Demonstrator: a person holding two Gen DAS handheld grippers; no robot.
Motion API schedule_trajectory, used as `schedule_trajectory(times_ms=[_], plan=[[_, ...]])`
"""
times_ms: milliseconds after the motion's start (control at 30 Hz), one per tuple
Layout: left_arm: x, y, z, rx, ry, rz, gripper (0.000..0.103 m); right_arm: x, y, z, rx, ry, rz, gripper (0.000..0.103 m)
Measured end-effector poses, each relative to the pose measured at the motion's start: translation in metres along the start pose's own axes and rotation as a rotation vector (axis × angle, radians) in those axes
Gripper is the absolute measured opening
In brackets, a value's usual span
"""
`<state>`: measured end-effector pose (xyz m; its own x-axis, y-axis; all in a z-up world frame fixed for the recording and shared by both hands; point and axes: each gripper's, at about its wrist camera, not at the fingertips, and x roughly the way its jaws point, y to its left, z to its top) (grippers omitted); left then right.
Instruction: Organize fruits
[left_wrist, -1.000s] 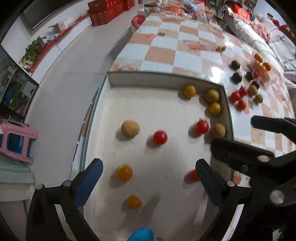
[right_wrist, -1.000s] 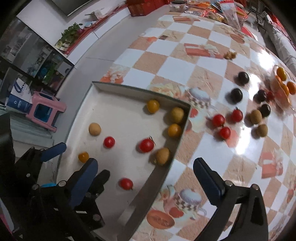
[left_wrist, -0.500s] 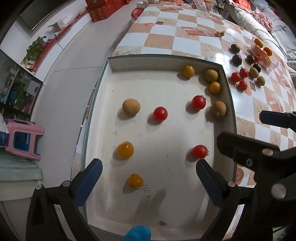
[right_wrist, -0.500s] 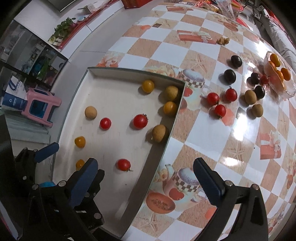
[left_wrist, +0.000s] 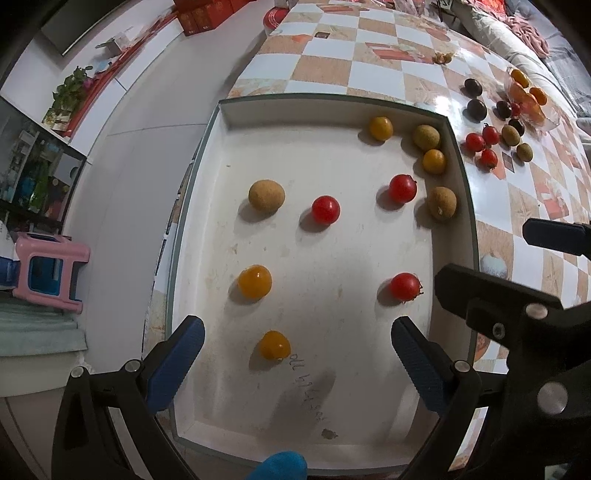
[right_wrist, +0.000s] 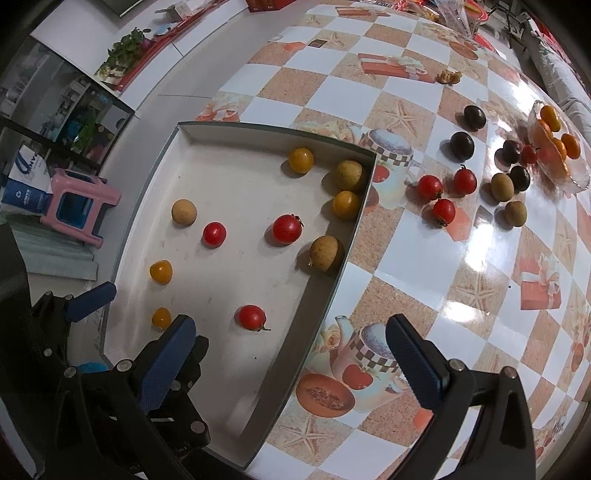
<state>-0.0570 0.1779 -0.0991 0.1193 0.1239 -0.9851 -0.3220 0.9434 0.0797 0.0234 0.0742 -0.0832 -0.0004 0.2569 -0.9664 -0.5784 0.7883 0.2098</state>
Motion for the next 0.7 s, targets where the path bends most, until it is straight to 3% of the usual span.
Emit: schedule_trajectory(times_ms=[700], plan=[[-0.0001, -0.0038, -0.0001, 0.020, -0.001, 0.004, 0.101, 0.0027, 0.0032, 0.0037, -0.011, 0.007, -0.025, 0.103]])
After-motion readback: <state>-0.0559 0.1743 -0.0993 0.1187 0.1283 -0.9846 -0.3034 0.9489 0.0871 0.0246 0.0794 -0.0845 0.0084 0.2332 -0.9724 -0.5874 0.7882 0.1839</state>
